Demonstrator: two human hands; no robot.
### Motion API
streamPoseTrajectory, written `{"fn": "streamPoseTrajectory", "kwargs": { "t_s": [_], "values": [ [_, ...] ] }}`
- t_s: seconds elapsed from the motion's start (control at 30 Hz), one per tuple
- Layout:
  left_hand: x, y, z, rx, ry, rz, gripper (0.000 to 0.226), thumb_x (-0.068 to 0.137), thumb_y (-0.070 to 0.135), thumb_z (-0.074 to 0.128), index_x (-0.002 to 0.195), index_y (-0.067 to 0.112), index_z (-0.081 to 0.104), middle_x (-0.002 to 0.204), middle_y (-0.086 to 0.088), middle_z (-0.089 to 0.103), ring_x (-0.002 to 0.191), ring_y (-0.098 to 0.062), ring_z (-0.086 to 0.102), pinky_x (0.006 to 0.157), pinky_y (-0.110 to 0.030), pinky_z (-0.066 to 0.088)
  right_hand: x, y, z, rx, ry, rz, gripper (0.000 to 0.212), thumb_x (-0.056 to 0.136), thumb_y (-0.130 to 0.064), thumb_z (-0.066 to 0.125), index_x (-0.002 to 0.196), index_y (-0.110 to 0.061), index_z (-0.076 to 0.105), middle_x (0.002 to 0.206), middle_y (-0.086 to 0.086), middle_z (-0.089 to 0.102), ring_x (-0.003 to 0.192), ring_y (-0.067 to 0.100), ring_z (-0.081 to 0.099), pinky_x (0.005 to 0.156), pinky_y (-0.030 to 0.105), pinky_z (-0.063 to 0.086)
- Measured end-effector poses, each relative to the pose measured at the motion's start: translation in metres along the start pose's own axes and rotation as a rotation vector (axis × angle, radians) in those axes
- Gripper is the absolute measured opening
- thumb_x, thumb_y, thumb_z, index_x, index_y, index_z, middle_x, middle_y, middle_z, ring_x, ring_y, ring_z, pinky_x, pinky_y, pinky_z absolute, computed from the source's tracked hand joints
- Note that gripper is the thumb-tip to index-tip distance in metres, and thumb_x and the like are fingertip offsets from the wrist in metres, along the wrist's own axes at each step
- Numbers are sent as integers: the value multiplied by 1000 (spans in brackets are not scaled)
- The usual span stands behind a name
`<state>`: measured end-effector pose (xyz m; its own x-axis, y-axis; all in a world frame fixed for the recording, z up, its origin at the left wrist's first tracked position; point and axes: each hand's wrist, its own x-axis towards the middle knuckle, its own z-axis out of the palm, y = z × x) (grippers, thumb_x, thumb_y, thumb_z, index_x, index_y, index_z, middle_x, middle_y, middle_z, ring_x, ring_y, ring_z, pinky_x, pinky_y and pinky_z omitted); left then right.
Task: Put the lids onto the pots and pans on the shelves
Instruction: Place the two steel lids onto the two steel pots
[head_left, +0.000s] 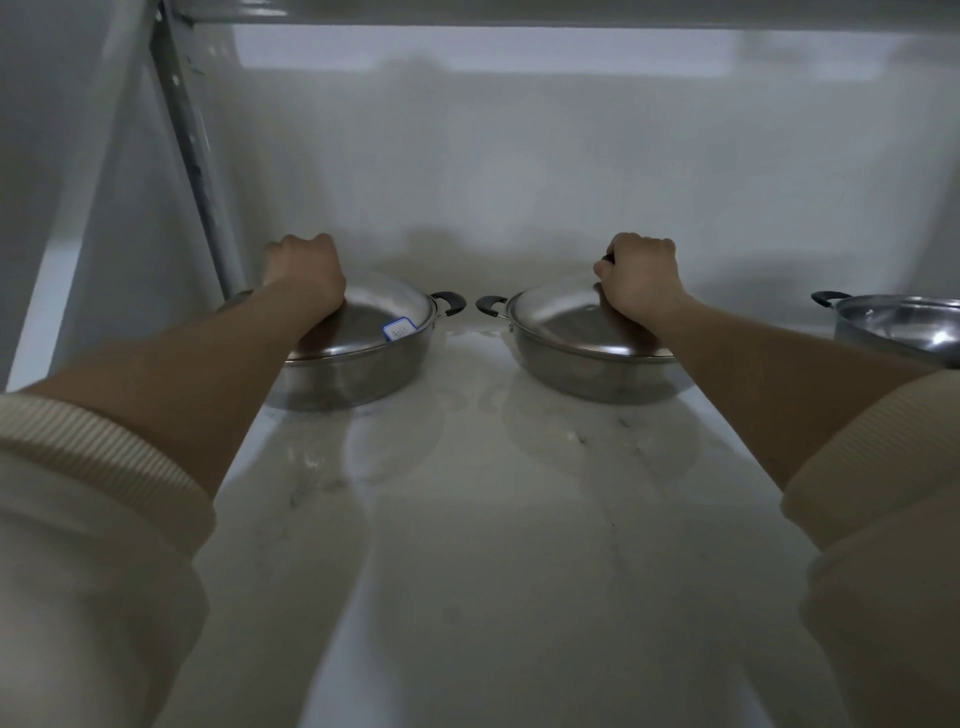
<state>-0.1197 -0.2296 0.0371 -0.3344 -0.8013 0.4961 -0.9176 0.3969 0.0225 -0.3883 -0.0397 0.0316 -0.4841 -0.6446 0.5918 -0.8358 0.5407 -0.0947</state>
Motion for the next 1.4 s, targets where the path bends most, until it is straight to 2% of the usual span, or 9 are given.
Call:
{"fn": "streamPoseTrajectory", "kwargs": {
  "t_s": [0.17,0.33,0.43,0.5,0.63,0.87,1.03,1.2,1.4],
  "values": [
    [-1,2,1,15,7,-2,30,96,8,44,123,0,54,121,-29,58,115,-41,52,96,-37,37,-3,0,-2,-26,5,-12,18,93,-5,43,77,-7,52,100,19,67,94,36,60,91,37,35],
    [-1,5,1,53,3,-16,30,97,9,42,124,1,53,123,-28,56,117,-40,51,96,-36,36,-4,1,-3,-77,-7,-31,37,93,-4,42,58,-13,36,102,18,66,95,35,59,91,37,35],
    [-3,4,-1,58,5,-51,34,95,13,41,125,3,54,123,-26,56,119,-41,48,97,-37,36,-5,0,-5,-62,-12,-18,25,96,-9,39,74,-8,50,103,19,65,93,35,57,91,38,35],
    [-10,7,-5,78,38,-62,36,94,18,40,126,8,54,129,-22,53,125,-39,40,99,-39,33,-8,0,-6,-48,-3,-10,27,97,-14,36,75,-6,48,103,20,63,89,33,51,86,39,35],
    [-22,30,-18,17,107,56,41,95,25,40,132,14,54,133,-17,51,126,-37,39,100,-41,33,-13,-5,-12,11,36,9,39,97,-25,36,120,-1,55,118,21,57,112,41,45,89,43,42],
    [-48,88,-42,-65,72,233,36,97,25,37,125,11,56,121,-16,57,114,-35,50,89,-41,42,-33,4,-43,39,8,-81,42,95,-27,37,127,-4,53,123,19,57,117,37,46,93,46,45],
    [-73,157,-65,-137,54,305,37,98,28,37,126,11,55,126,-17,55,118,-37,48,94,-44,42,-59,64,-82,38,28,-51,41,96,-29,38,126,-5,53,124,20,56,117,37,46,92,44,43],
    [-132,275,-85,-307,87,413,35,97,27,38,122,10,57,124,-18,56,118,-37,48,92,-46,44,-101,172,-123,-29,53,49,38,94,-27,41,122,-4,55,124,21,55,117,38,48,93,42,44],
    [-216,416,-100,-565,-90,563,38,97,33,39,113,8,62,117,-20,62,109,-39,59,89,-41,47,-147,289,-149,-73,-31,95,32,91,-26,44,108,-5,61,114,19,60,110,37,55,86,42,48]
  ]
}}
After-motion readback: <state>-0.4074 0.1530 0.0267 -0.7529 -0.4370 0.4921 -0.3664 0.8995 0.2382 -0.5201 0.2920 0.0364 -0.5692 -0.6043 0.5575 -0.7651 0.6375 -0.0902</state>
